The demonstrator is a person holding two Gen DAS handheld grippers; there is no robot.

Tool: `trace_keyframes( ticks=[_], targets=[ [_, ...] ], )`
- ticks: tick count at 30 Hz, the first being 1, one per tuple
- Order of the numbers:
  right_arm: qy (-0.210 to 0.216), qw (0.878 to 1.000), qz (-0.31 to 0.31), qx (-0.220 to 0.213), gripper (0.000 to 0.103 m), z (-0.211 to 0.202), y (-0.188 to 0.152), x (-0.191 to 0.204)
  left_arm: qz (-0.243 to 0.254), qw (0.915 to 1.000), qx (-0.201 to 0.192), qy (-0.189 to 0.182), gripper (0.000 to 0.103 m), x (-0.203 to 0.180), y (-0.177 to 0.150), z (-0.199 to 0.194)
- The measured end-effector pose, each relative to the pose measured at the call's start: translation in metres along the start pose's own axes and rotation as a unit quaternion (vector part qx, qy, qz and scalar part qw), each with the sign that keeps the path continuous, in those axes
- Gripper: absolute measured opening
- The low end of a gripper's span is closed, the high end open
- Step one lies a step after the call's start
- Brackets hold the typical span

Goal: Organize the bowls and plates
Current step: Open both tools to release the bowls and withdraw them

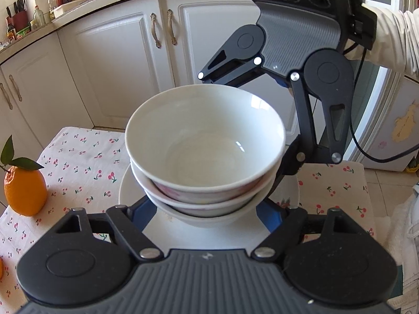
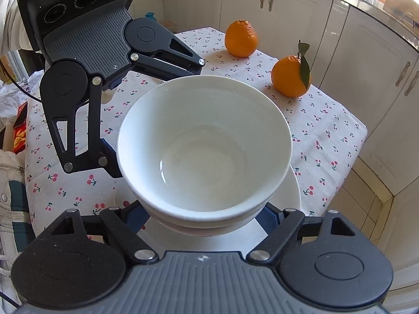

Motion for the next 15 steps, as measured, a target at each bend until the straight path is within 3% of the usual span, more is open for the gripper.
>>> trace_keyframes(
  ticks=[15],
  targets=[
    [0.007, 1.000, 0.012, 0.005, 0.088, 0.0056, -0.0024, -0.0071, -0.020, 0.9998, -0.001, -0.004, 0.082, 0.0032, -0.0033, 0.0050]
  ],
)
Point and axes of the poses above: each gripper's, at about its wrist camera, not at the fingertips, and z roughly the way its jaws point, x to its left, y to its top, the point moved 1 cm from there along z, roughly the way its jaws point, and after that the axes turned 2 degrees about y, right-handed, at the moved point
